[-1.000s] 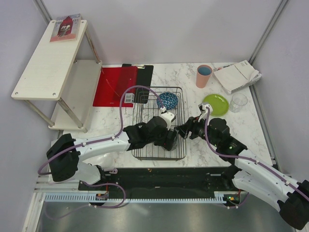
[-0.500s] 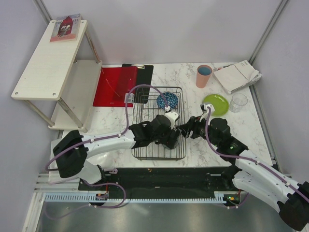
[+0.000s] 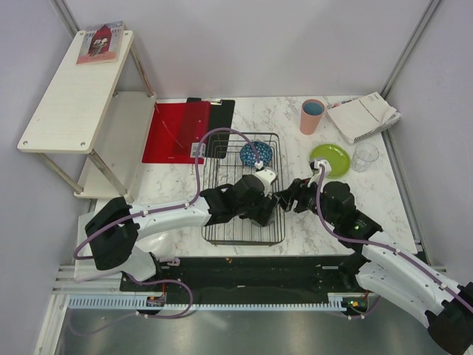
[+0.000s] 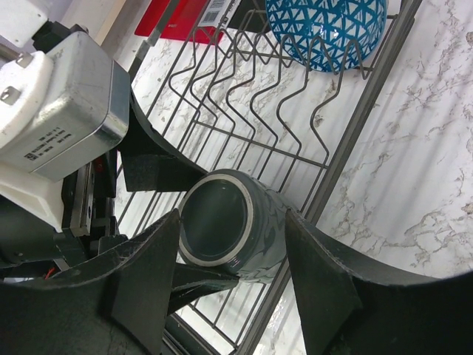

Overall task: Unload the mixed dishes from the dish rack
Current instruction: Pick up the cup from the dish rack.

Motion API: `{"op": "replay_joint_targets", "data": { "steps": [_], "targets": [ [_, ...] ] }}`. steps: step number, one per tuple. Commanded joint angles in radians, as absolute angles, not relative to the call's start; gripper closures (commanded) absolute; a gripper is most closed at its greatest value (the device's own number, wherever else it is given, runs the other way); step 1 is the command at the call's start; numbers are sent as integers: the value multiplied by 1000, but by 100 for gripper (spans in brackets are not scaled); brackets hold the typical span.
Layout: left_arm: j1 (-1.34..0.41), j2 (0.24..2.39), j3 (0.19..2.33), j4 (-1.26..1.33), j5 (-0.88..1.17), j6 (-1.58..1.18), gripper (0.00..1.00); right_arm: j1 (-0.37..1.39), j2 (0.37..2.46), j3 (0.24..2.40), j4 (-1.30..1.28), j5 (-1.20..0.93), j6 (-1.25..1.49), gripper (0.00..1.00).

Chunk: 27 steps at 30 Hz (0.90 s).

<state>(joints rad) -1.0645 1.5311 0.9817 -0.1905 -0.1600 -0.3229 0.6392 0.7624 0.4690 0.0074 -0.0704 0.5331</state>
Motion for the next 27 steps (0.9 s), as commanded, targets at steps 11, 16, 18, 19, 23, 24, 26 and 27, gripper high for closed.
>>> {"op": "replay_joint_targets", "data": {
  "steps": [11, 16, 18, 19, 23, 24, 26, 27],
  "targets": [
    [-1066, 1338, 957, -239, -158, -324, 98, 661, 721, 640, 2, -68, 509, 33],
    [-1031, 1224, 942, -247, -114, -362, 98, 660, 710, 672, -40, -40, 500, 33],
    [-1016, 1190, 943, -262, -100, -370, 98, 660, 709, 672, -37, -38, 505, 33],
    [-999, 1178, 942, -265, -91, -377, 98, 661, 710, 670, -38, -40, 509, 33],
    [-914, 1095, 924, -242, -5, -422, 98, 660, 704, 664, -38, -26, 515, 33],
    [-887, 1059, 917, -206, 42, -439, 98, 660, 700, 661, -38, -20, 518, 33],
    [-786, 1026, 887, -155, 180, -506, 98, 660, 686, 660, -37, -6, 523, 33],
    [-749, 1013, 874, -126, 230, -534, 98, 660, 680, 657, -37, -6, 525, 33]
  ]
}}
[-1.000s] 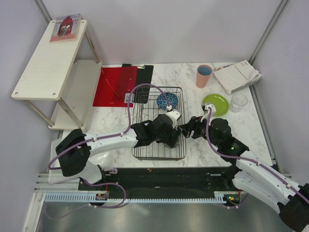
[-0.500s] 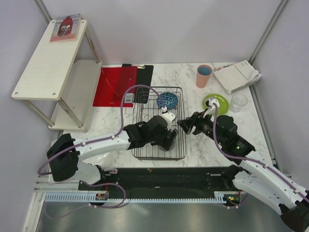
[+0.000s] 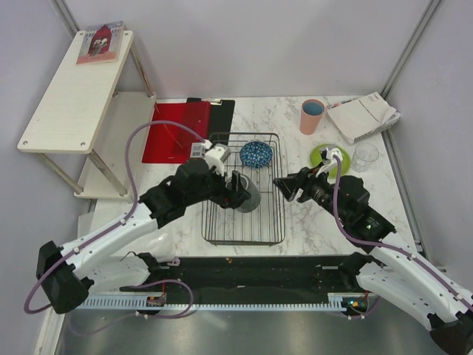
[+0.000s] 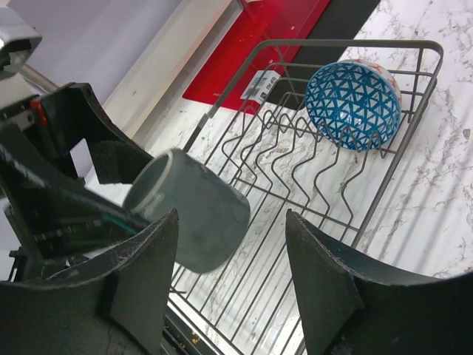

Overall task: Unload the mixed dishes from the dish rack
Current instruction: Pick up the cup from the dish rack, then place the cup at the center of the board.

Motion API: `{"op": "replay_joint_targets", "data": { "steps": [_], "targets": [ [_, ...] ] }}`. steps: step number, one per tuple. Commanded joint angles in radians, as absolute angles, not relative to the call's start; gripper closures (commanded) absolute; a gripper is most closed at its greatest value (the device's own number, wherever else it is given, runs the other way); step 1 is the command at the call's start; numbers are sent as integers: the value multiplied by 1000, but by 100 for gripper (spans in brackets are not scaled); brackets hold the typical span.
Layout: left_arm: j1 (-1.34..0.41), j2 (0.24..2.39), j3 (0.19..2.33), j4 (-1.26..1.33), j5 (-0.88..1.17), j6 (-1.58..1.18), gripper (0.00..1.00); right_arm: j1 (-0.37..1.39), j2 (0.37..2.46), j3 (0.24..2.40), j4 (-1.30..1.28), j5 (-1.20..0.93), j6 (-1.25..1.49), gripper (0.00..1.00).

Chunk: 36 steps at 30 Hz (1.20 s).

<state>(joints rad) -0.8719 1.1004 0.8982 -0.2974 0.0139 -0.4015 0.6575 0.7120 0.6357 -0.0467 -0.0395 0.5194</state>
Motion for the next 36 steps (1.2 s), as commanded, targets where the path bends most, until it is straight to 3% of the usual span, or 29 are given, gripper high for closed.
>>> {"op": "replay_joint_targets", "data": {
  "steps": [1, 10, 18, 25, 36],
  "targets": [
    [-691, 996, 853, -67, 312, -582, 98, 660, 673, 652, -40, 15, 528, 32],
    [-566, 1029, 758, 228, 575, -813, 98, 658, 620, 577, -35, 15, 568, 32],
    [-491, 1078, 638, 682, 670, -1112, 98, 660, 604, 540, -37, -47, 561, 34],
    [-483, 1146, 638, 822, 690, -1206, 98, 660, 612, 505, -8, -124, 564, 35],
    [-483, 1169, 637, 894, 715, -1269, 98, 660, 785, 466, 394, -140, 592, 35]
  ]
}}
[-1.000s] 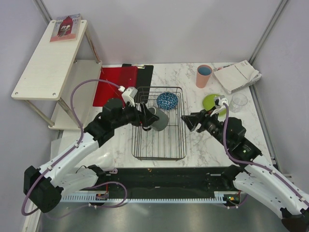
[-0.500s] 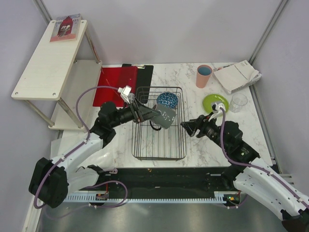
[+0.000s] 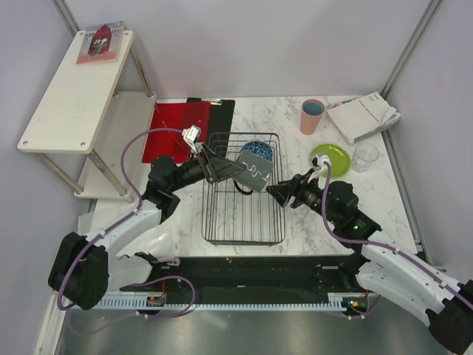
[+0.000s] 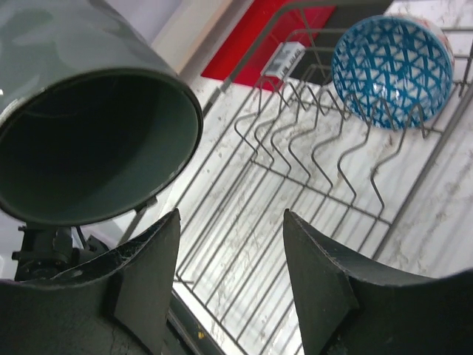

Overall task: Unload the mixed dishes from the dish rack
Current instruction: Place the cup at the center of the board.

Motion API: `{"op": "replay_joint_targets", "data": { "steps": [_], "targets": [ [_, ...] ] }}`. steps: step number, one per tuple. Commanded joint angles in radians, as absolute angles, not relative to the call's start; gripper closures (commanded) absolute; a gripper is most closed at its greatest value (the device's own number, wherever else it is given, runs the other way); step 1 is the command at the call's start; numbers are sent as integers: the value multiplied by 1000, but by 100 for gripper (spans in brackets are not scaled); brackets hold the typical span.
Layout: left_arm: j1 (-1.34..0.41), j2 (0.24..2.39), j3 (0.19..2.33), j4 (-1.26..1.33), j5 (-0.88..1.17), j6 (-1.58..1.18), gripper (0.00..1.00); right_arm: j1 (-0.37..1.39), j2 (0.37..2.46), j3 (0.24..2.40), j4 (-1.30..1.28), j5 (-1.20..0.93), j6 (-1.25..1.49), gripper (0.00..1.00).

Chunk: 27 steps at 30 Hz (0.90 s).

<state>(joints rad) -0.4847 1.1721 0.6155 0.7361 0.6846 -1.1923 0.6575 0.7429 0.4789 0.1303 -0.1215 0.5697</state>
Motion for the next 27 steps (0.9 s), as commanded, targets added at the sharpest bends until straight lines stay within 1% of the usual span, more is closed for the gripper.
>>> {"op": "replay_joint_targets", "data": {
  "steps": [1, 9, 14, 17, 20, 21, 23, 24, 26, 27],
  "targets": [
    [-483, 1167, 635, 897, 718, -1269, 98, 661, 808, 463, 426, -144, 606, 35],
    [-483, 1164, 623, 907, 724, -1273, 98, 660, 868, 423, 678, -161, 664, 35],
    [-485, 1190, 620, 966, 747, -1307, 98, 661, 998, 443, 811, -218, 702, 35],
    [-485, 1195, 617, 986, 758, -1321, 98, 660, 1083, 462, 897, -258, 729, 39],
    [-485, 1197, 612, 992, 772, -1321, 98, 660, 1129, 474, 948, -275, 750, 51],
    [-485, 1195, 608, 992, 773, -1321, 98, 660, 1135, 476, 959, -276, 755, 62],
    [-485, 1195, 604, 992, 775, -1321, 98, 660, 1134, 486, 947, -278, 752, 71],
    [-485, 1196, 604, 992, 785, -1319, 98, 660, 1120, 489, 927, -278, 743, 80],
    [-485, 1209, 609, 988, 798, -1318, 98, 661, 1103, 492, 896, -265, 733, 89],
    [-485, 1213, 609, 988, 807, -1316, 98, 660, 1092, 494, 885, -259, 732, 96]
  ]
}}
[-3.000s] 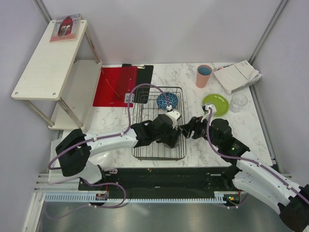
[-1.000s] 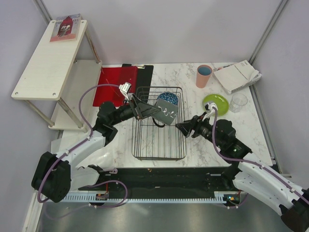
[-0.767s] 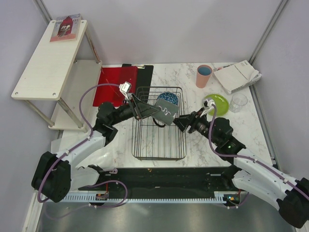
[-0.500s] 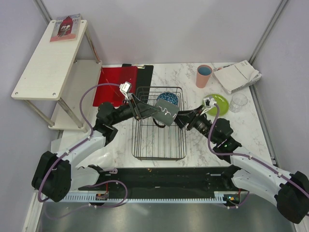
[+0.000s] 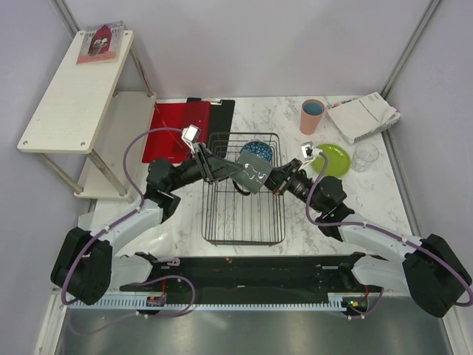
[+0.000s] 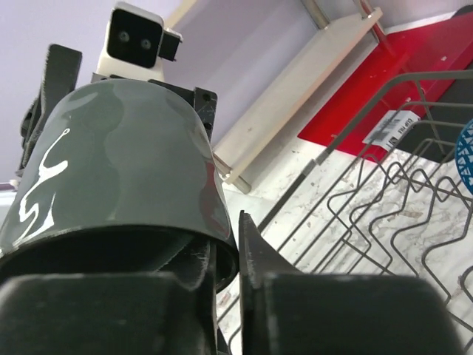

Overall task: Unload the mixed dishes from the dish rack
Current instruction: Place the cup at the center of the board.

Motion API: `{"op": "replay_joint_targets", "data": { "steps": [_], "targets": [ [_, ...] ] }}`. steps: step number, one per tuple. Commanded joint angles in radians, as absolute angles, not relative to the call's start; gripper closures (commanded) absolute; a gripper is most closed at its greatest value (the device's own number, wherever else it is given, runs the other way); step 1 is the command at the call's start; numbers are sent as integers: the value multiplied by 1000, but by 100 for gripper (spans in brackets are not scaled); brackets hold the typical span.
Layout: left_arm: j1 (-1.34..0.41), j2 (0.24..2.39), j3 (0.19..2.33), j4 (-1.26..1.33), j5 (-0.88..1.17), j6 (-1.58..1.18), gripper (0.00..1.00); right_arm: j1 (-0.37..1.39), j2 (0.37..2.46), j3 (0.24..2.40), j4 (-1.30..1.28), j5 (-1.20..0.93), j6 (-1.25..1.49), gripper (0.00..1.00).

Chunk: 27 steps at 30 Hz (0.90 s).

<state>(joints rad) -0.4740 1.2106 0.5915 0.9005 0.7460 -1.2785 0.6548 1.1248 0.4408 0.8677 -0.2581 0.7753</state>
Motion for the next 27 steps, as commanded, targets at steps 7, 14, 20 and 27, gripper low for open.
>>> {"op": "replay_joint_targets", "data": {
  "steps": [7, 14, 20, 27],
  "targets": [
    [-485, 1241, 638, 847, 833, -1250, 89, 660, 950, 566, 652, -236, 677, 100],
    [-483, 1250, 704, 568, 789, -1097, 4, 660, 830, 663, 398, -189, 612, 100],
    [-465, 1252, 810, 147, 615, -956, 1, 660, 770, 745, 197, -101, 558, 100],
    [-394, 1227, 782, -30, 416, -982, 1, 661, 723, 850, -30, 38, 491, 100]
  ]
}}
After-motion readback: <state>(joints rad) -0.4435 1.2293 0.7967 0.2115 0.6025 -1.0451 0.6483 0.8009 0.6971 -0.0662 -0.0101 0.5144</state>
